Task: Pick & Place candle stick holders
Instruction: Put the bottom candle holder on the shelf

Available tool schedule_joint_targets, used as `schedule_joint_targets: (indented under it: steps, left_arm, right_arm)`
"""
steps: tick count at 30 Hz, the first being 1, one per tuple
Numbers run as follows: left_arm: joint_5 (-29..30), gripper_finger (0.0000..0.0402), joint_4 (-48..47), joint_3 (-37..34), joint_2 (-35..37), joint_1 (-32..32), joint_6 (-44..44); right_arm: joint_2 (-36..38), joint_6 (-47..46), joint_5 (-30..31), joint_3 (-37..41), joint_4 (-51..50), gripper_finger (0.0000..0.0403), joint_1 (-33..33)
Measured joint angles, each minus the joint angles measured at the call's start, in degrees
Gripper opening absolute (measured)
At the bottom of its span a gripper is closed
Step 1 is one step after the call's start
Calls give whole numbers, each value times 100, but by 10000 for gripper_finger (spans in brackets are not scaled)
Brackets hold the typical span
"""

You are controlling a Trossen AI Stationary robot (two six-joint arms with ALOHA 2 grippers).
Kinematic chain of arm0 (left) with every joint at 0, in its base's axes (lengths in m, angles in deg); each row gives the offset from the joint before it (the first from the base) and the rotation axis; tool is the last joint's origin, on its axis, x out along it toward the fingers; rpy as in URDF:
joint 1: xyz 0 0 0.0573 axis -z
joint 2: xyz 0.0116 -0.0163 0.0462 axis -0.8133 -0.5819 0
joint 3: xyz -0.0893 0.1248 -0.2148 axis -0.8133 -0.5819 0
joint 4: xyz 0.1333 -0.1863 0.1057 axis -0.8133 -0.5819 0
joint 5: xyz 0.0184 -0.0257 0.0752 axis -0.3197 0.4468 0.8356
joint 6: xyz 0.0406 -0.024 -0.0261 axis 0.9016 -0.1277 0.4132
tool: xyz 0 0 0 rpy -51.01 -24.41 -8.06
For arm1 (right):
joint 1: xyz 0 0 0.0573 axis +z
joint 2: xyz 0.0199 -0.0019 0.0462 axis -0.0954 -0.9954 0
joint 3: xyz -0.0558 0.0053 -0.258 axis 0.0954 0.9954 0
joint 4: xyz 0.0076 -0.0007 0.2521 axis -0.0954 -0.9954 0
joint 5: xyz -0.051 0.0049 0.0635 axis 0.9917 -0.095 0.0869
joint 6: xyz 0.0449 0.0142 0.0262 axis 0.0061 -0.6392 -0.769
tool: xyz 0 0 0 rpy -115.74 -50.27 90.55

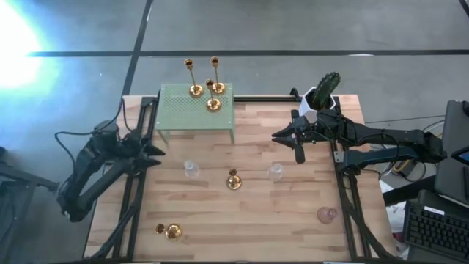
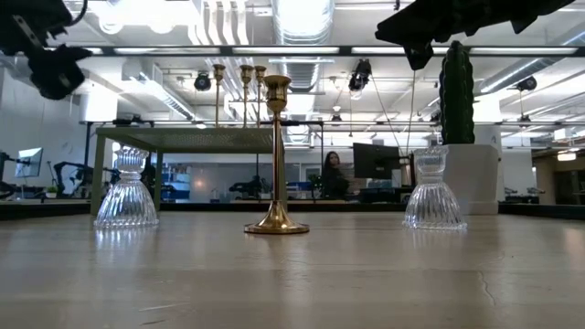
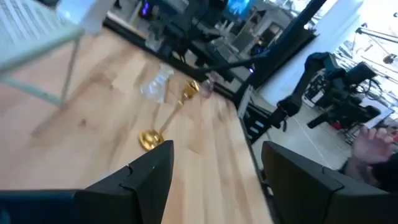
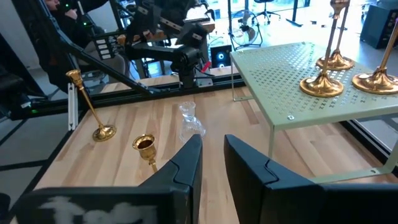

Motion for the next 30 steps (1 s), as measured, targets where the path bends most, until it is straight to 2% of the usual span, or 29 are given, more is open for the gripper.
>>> schedule_joint_targets:
  steps: [5, 9, 11, 14, 17, 19, 22, 24, 27, 28, 30]
  left_arm:
    - [-171, 248, 1437, -459, 22, 42, -363]
    - [-115, 248, 3553, -749, 24, 233, -1376]
    - [304, 248, 4747, -863, 1, 379, -1609]
    - [1147, 248, 5697, -864, -163, 523, -1155]
    - [1946, 248, 5482, -636, -488, 531, 16]
    - [2730, 248, 4969, -414, -774, 531, 898]
    - [4230, 248, 4188, -103, -1289, 529, 1978]
    - [4782, 247, 4156, -10, -1687, 521, 2393]
    - [4472, 247, 4619, 81, -2289, 520, 2507]
    - [4150, 247, 4827, 100, -2472, 520, 2410]
    - [3120, 247, 5300, 117, -2852, 527, 1966]
  right_arm:
    - [0, 0, -2, 0, 0, 61, 0]
    - [0, 0, -2, 0, 0, 68, 0]
    - [0, 0, -4, 0, 0, 71, 0]
    - [0, 0, -4, 0, -2, 76, 0]
    - [0, 0, -7, 0, -2, 80, 0]
    - [0, 1, -9, 0, -2, 82, 0]
    - [0, 0, -9, 0, -2, 85, 0]
    - [0, 0, -9, 0, -2, 86, 0]
    - [0, 0, -9, 0, -2, 85, 0]
    - [0, 0, -9, 0, -2, 83, 0]
    - [0, 0, -9, 0, -2, 79, 0]
